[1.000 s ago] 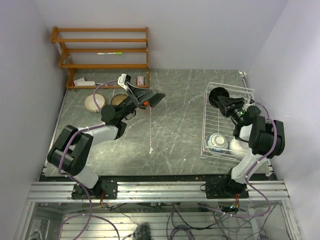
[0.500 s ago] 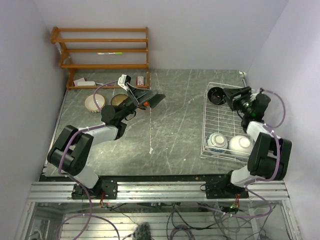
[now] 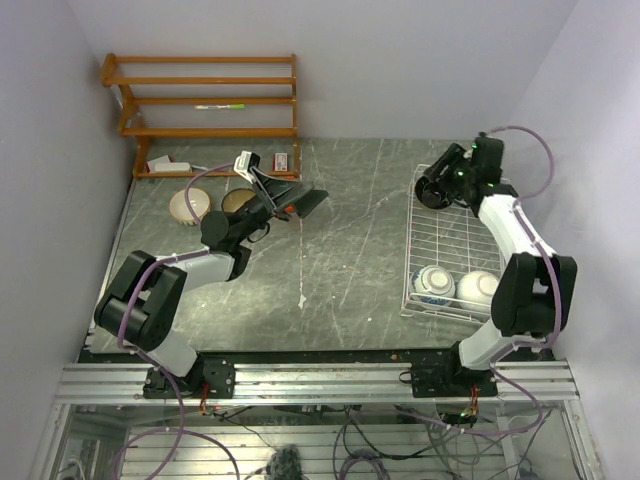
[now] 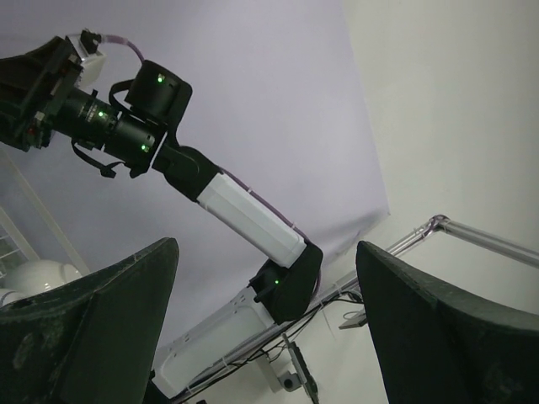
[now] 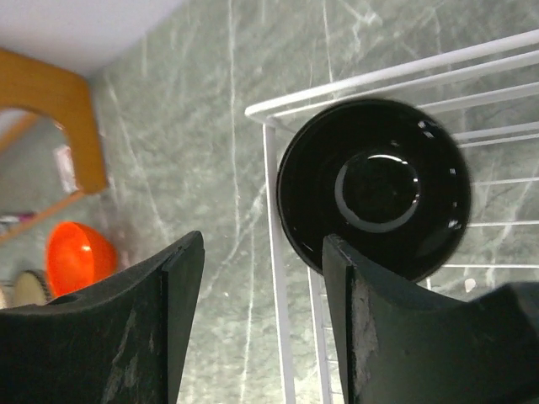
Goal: Load the bowls into the dish rack
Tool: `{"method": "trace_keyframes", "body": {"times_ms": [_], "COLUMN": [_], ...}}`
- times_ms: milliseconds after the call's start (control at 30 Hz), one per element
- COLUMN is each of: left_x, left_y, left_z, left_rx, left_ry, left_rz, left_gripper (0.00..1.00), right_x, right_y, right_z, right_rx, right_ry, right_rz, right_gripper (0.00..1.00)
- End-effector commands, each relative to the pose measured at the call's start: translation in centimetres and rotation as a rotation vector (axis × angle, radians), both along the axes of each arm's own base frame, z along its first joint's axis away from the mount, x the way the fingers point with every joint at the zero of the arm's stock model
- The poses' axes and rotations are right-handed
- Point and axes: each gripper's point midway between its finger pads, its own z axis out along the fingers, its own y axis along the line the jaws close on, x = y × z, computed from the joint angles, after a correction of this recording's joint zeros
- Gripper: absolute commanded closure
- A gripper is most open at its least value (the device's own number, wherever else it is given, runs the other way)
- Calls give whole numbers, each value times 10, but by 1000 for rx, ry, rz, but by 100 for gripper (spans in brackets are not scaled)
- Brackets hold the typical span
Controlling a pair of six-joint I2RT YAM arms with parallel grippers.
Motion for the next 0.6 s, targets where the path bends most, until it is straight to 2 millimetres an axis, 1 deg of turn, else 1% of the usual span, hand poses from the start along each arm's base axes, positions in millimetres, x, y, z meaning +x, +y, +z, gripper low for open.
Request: {"method": "trace_keyframes", "body": {"times_ms": [0, 100, 233, 367, 467, 567], "left_x": [-24, -23, -21, -20, -19, -19], "left_y": [19, 23, 27, 27, 27, 27], "left_z": [19, 14, 10, 7, 6, 3], "left_rx": [-54, -42, -30, -25, -23, -18], "left_ry": [-195, -187, -183, -175, -172, -166], "left_rz": [12, 19, 28, 28, 29, 27], "left_gripper": [3, 3, 3, 3, 3, 3], "right_x": [-4, -6, -16, -27, -29, -32], "right_y": [11, 13, 8, 4, 9, 11], "right_z": [-29, -36, -44, -45, -45, -48], "right_rx": [-257, -353, -405, -461, -477, -514], "right_ry": [160, 197, 220, 249, 243, 268], "right_rz": [48, 45, 44, 42, 72, 86], "right_gripper": [44, 48, 54, 59, 65, 67]}}
